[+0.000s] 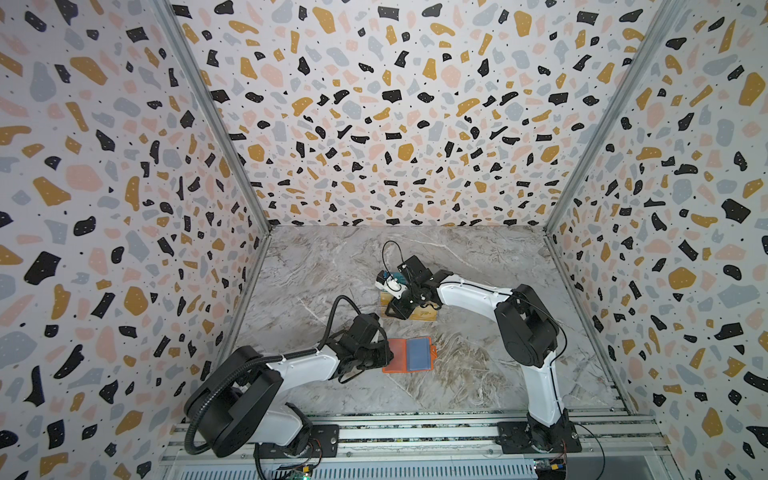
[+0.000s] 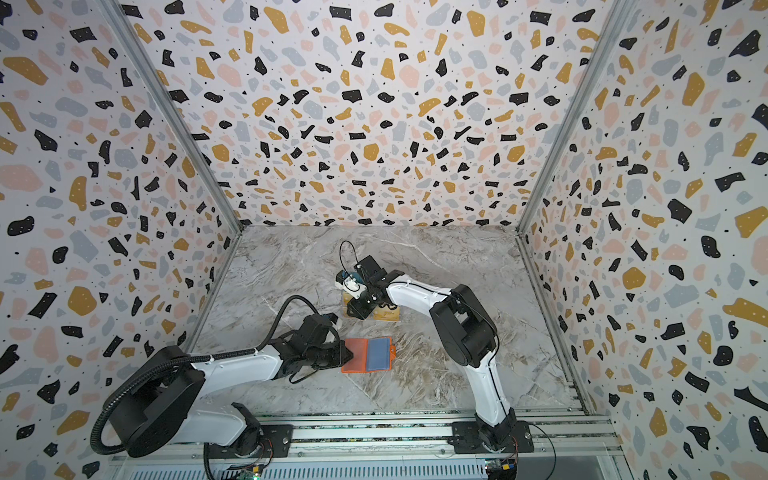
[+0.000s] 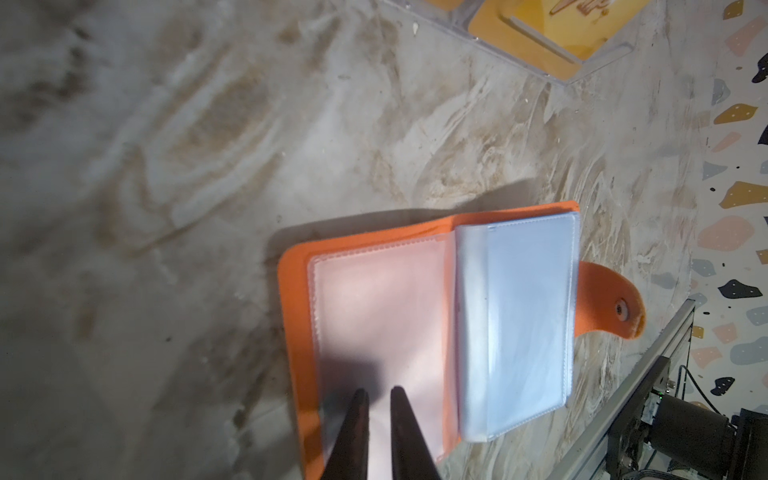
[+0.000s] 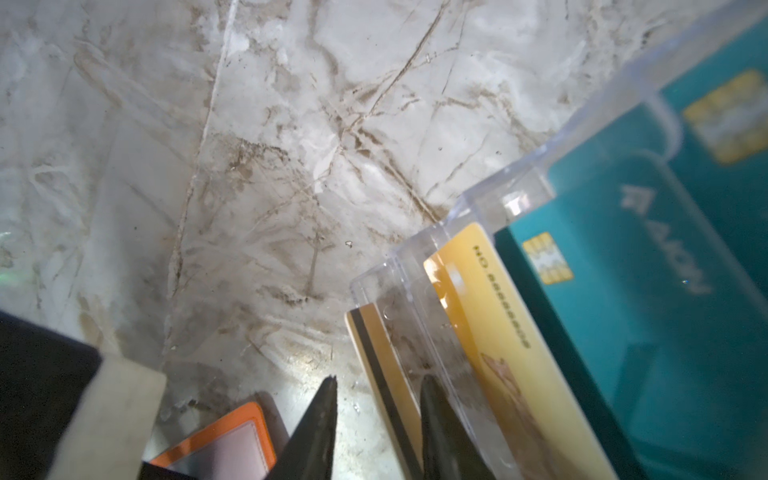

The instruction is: Put the credit cards into the card holder

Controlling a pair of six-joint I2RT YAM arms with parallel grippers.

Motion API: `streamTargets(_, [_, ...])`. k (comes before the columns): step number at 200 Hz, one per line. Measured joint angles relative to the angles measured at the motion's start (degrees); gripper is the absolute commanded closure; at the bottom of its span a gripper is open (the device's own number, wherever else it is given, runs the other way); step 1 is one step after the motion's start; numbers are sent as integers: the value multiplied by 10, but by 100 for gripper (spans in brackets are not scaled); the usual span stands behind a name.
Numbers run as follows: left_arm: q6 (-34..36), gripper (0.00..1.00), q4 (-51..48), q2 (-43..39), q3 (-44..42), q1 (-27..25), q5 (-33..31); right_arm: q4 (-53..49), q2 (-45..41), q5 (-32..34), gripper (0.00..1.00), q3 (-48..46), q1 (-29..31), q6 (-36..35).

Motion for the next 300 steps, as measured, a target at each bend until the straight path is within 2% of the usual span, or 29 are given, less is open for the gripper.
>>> streamTargets(77, [2, 84, -1, 0, 0, 0, 0, -23, 2, 12, 82, 10, -1, -14])
streamTargets(199, [2, 83, -17, -15, 0, 0, -9, -40, 12, 37, 84, 35, -1, -48])
streamTargets(251, [2, 82, -17, -18, 0, 0, -11, -39, 12, 47, 94, 35, -1, -61])
streamTargets(300, [2, 82, -17, -18, 0, 0, -10, -34, 12, 47, 95, 35, 0, -74])
